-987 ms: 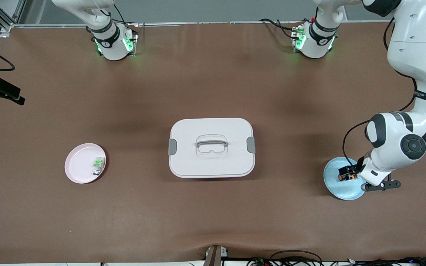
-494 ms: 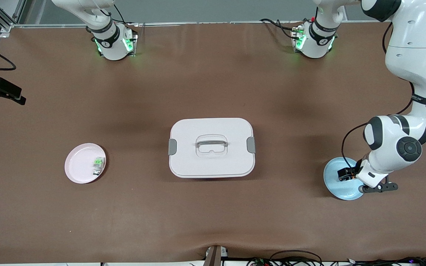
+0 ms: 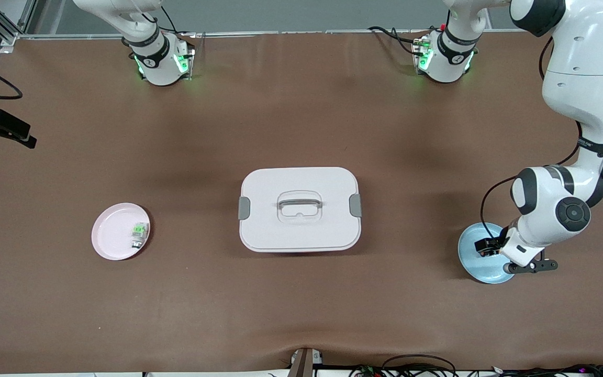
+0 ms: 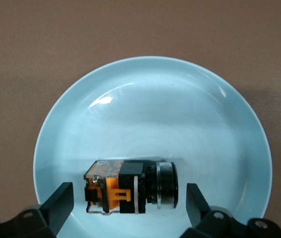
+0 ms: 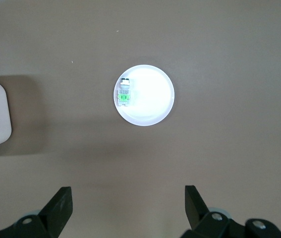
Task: Transfer orange switch to right arm and place
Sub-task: 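Close the left gripper on the orange switch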
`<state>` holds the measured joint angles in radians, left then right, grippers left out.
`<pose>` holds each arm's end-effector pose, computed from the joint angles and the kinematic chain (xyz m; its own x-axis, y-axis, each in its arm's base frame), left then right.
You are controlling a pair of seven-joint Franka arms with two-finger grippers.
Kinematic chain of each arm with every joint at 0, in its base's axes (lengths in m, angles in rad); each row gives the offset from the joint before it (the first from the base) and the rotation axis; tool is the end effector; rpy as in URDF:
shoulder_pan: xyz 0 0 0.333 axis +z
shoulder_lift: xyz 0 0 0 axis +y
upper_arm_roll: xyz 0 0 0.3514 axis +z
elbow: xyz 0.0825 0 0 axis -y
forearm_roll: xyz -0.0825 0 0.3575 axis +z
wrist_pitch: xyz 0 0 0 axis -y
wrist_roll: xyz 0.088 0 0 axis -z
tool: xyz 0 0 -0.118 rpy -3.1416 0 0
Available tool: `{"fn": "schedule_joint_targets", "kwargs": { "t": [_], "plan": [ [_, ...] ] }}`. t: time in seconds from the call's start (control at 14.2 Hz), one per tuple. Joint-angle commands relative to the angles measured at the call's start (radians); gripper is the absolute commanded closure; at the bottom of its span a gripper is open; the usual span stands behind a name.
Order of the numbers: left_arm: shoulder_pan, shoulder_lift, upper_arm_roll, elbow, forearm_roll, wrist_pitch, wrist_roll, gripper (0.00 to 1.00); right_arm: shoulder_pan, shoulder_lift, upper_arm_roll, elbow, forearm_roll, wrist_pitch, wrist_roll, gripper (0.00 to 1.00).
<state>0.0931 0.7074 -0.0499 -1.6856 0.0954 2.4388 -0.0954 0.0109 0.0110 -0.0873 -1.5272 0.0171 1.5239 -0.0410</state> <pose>0.6873 0.0354 0.2273 0.9956 0.0791 0.0493 0.0805 -0.9964 -0.0280 0.5259 -0.0379 0.6584 0.9993 -0.0346 -0.0136 -0.0348 -0.9993 -0.0167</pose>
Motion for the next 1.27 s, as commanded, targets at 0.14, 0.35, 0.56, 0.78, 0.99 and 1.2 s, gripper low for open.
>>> {"fn": "schedule_joint_targets", "kwargs": {
  "t": [0.14,0.35,0.56,0.78,0.99,1.2],
  "plan": [
    [0.001,0.017,-0.001,0.015,0.020,0.015,0.013,0.00,-0.005,-0.029,0.003,0.006,0.000,-0.047,0.021,0.00],
    [0.002,0.021,0.001,0.017,0.020,0.020,0.014,0.00,0.012,-0.036,0.012,0.013,0.001,-0.048,0.021,0.00],
    [0.002,0.021,-0.001,0.023,0.020,0.020,0.017,0.01,0.020,-0.036,0.015,0.016,0.003,-0.050,0.024,0.00],
    [0.002,0.023,0.001,0.023,0.020,0.020,0.016,0.12,0.018,-0.034,0.014,0.016,0.003,-0.050,0.079,0.00],
    [0.002,0.029,0.001,0.024,0.018,0.020,0.016,0.22,0.017,-0.034,0.009,0.016,0.000,-0.050,0.078,0.00],
    [0.004,0.026,0.001,0.024,0.018,0.020,0.010,0.47,0.018,-0.034,0.011,0.015,-0.012,-0.050,0.072,0.00]
  ]
}}
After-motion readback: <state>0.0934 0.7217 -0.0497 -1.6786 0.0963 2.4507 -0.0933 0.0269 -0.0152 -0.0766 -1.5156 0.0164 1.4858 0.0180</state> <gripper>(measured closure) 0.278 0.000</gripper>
